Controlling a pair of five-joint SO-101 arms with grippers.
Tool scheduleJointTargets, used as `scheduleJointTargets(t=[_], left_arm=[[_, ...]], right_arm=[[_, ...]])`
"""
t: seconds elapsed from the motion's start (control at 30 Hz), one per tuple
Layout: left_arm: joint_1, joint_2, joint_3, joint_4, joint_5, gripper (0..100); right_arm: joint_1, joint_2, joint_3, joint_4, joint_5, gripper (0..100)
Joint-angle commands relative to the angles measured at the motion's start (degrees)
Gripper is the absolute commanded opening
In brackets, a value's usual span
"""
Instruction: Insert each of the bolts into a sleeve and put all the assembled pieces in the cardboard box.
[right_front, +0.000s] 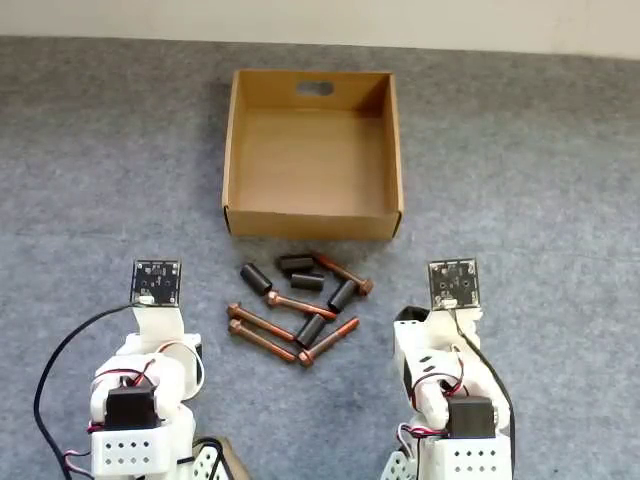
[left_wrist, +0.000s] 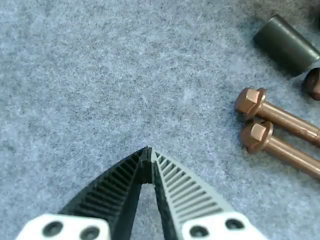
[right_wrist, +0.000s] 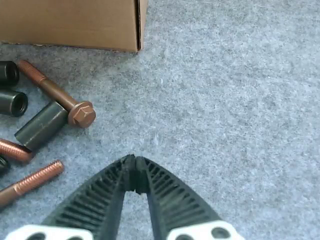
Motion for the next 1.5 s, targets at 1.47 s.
scheduleJointTargets(t=[1.47], left_arm=[[0.5,0.0,1.0,0.2,-0.5,1]], right_arm=[[-6.9,-0.4,-18.1,-9.8,0.4,20.9]])
